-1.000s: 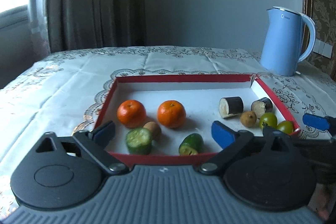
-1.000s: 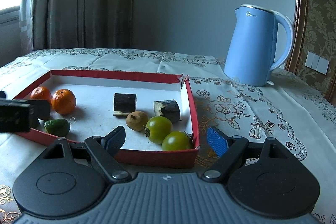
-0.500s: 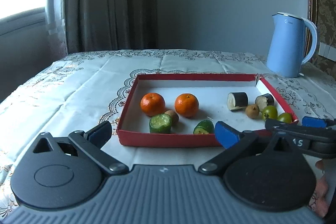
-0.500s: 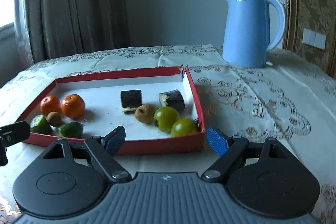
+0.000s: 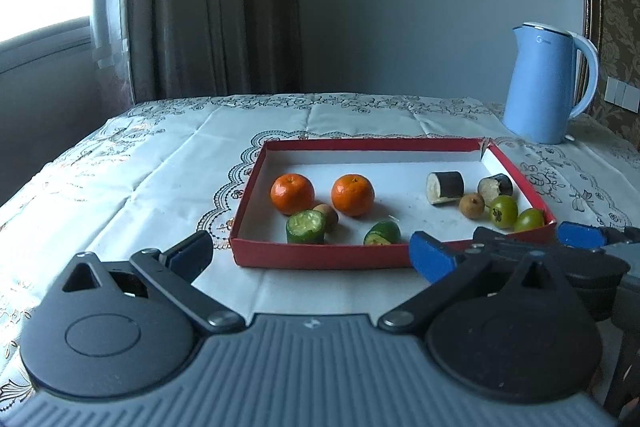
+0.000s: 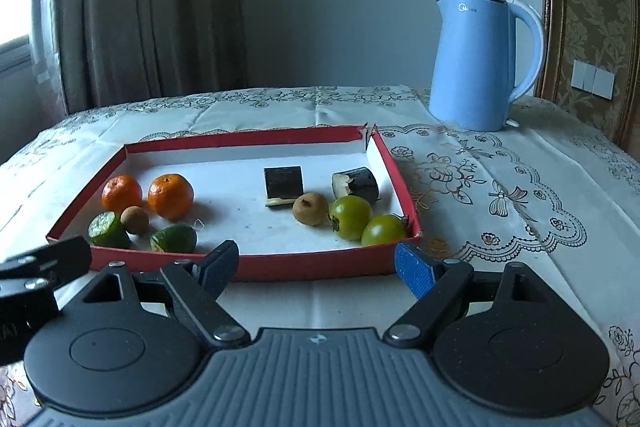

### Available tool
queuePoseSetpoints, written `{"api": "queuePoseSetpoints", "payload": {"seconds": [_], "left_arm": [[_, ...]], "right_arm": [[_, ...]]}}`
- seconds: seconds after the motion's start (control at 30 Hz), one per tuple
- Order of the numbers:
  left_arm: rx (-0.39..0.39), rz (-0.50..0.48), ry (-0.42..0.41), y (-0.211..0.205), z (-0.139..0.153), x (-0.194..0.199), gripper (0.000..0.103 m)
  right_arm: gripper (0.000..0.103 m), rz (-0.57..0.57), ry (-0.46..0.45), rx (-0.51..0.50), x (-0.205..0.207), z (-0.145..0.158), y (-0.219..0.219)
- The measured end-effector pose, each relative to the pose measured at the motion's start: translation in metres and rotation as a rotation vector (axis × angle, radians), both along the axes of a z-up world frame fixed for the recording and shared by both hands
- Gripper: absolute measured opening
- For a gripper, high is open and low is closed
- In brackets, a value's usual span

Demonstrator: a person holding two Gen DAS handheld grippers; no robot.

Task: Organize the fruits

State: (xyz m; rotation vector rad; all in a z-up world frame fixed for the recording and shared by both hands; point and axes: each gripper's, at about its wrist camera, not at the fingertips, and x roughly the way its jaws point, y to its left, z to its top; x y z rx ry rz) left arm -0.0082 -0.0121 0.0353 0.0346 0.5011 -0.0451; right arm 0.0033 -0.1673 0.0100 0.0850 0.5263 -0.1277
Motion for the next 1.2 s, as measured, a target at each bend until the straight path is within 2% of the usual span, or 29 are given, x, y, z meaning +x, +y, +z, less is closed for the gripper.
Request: {"api": "queuePoseSetpoints", "payload": {"seconds": [0.33, 1.2], "left_arm": [[0.015, 0.02, 0.009, 0.0032, -0.0042, 0.0026, 0.103], [0.04, -0.002, 0.015, 0.0005, -0.0052, 0.0035, 0.103]], "right_arm": [[0.086, -0.019, 0.009, 0.003, 0.0031, -0.0017, -0.0005], [0.086, -0.01, 0.033, 0.024, 0.0099, -0.0067, -0.0017]]}}
